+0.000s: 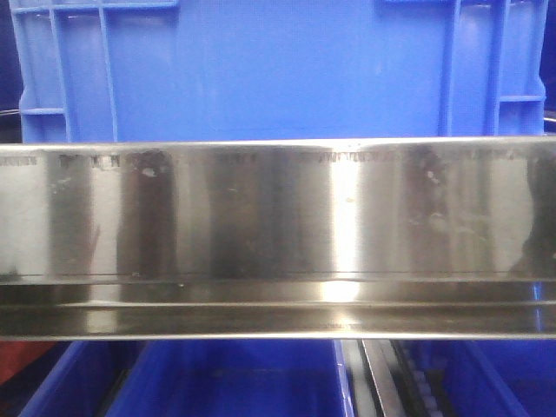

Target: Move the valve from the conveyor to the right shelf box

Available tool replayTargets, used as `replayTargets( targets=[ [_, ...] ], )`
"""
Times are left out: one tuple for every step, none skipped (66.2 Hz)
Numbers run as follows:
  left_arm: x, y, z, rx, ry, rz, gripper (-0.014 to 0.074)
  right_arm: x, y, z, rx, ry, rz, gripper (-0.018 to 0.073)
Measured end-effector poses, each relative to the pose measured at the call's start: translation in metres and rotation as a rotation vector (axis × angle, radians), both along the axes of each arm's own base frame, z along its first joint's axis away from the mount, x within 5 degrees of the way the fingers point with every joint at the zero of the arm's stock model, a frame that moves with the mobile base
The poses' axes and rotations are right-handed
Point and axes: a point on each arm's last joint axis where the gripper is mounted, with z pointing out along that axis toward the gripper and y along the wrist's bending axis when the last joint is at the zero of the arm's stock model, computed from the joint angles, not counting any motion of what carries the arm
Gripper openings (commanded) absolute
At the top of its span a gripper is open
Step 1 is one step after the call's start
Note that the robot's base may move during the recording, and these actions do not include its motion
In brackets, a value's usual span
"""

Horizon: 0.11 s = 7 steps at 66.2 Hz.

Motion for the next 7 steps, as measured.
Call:
replayTargets(
  targets=[
    [0.0,0.0,0.0,0.0,0.0,0.0,-0.0111,0.0,0.0,0.0,0.0,0.0,0.0,-0.0154],
    [0.0,0.0,0.0,0.0,0.0,0.0,-0.0111,0.0,0.0,0.0,0.0,0.0,0.0,-0.0154],
    [0.0,0.0,0.0,0.0,0.0,0.0,-0.0111,0.0,0.0,0.0,0.0,0.0,0.0,-0.0154],
    [0.0,0.0,0.0,0.0,0.0,0.0,-0.0111,0.0,0.0,0.0,0.0,0.0,0.0,-0.0154],
    [0.0,0.0,0.0,0.0,0.0,0.0,-0.0111,0.0,0.0,0.0,0.0,0.0,0.0,-0.0154],
    [0.0,0.0,0.0,0.0,0.0,0.0,-0.0111,0.0,0.0,0.0,0.0,0.0,0.0,-0.0154],
    [0.0,0.0,0.0,0.0,0.0,0.0,-0.0111,0.0,0.0,0.0,0.0,0.0,0.0,-0.0154]
  ],
)
